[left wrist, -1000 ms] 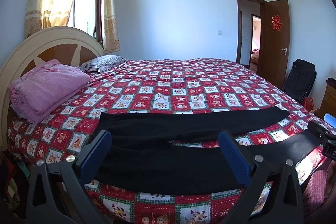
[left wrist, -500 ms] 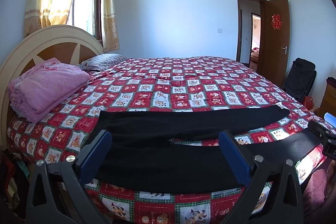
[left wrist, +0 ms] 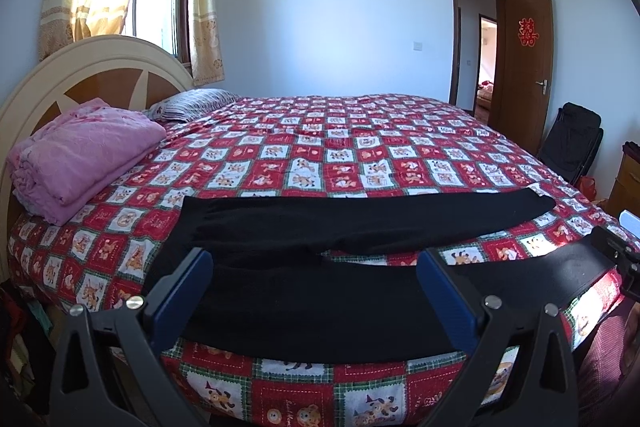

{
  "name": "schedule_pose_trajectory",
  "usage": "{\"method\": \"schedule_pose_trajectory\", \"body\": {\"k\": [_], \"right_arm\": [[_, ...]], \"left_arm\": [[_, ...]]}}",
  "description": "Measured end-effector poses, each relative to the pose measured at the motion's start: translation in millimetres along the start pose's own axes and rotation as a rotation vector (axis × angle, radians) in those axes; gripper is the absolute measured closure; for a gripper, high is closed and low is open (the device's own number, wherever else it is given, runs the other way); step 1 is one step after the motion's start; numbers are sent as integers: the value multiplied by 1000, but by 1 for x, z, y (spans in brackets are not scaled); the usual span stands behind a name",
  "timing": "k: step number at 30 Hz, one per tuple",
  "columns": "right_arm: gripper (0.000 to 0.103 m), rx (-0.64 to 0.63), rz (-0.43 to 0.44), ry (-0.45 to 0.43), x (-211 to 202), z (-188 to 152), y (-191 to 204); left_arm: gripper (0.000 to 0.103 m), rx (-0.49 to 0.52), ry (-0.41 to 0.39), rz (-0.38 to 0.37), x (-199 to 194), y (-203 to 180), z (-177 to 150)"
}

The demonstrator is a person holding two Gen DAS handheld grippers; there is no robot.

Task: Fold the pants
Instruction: 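Lower the left tool onto the pants' waistband end and close it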

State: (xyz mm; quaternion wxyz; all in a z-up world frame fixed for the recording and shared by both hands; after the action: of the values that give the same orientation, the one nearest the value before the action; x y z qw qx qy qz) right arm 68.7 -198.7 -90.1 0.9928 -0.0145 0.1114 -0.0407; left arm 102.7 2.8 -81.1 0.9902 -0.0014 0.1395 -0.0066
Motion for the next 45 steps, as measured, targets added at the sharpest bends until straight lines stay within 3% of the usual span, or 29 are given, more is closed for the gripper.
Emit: {"method": "schedule_pose_trajectory", "body": {"k": [5, 13, 19, 21, 24, 26, 29, 33, 36, 41, 43, 45], "right_arm": [[1, 10, 28, 59, 27, -23, -3], [1, 64, -43, 152, 80, -58, -52], [2, 58, -79, 199, 122, -61, -79], [6, 36, -84, 197, 134, -58, -85], [20, 23, -89, 224, 153, -56, -94], [22, 17, -100, 237, 165, -56, -101], [22, 1, -126, 247, 176, -54, -111], [23, 4, -146, 257, 188, -53, -126], [32, 25, -159, 280, 197, -57, -139], [32, 51, -187, 306, 211, -60, -162], [33, 69, -198, 314, 216, -59, -174], [37, 95, -219, 320, 223, -56, -192]], "left_arm": [[0, 15, 56, 36, 39, 26, -16], [0, 41, 148, 187, 126, 136, -33], [0, 0, 211, 194, 193, 194, -33], [0, 21, 238, 171, 216, 198, -34], [0, 37, 250, 143, 249, 204, -34], [1, 50, 273, 129, 268, 206, -37], [9, 38, 318, 107, 289, 211, -46], [34, -28, 379, 69, 303, 218, -65], [34, -42, 399, 67, 307, 221, -75], [36, -119, 394, 36, 312, 227, -74], [40, -120, 403, 22, 316, 225, -74], [52, -100, 402, 3, 318, 220, -72]]}}
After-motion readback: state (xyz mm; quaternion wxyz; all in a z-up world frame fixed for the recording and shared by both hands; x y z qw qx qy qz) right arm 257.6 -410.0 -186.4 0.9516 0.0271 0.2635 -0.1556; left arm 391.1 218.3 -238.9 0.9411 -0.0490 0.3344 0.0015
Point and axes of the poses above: each gripper's, at about its wrist camera, not at the fingertips, and x roughly the way its jaws point, y to its left, z to its top, the point moved 9 cm from there along x, roughly the way its jaws point, and after that the axes turned 13 degrees about -y, right-handed, at the moved point
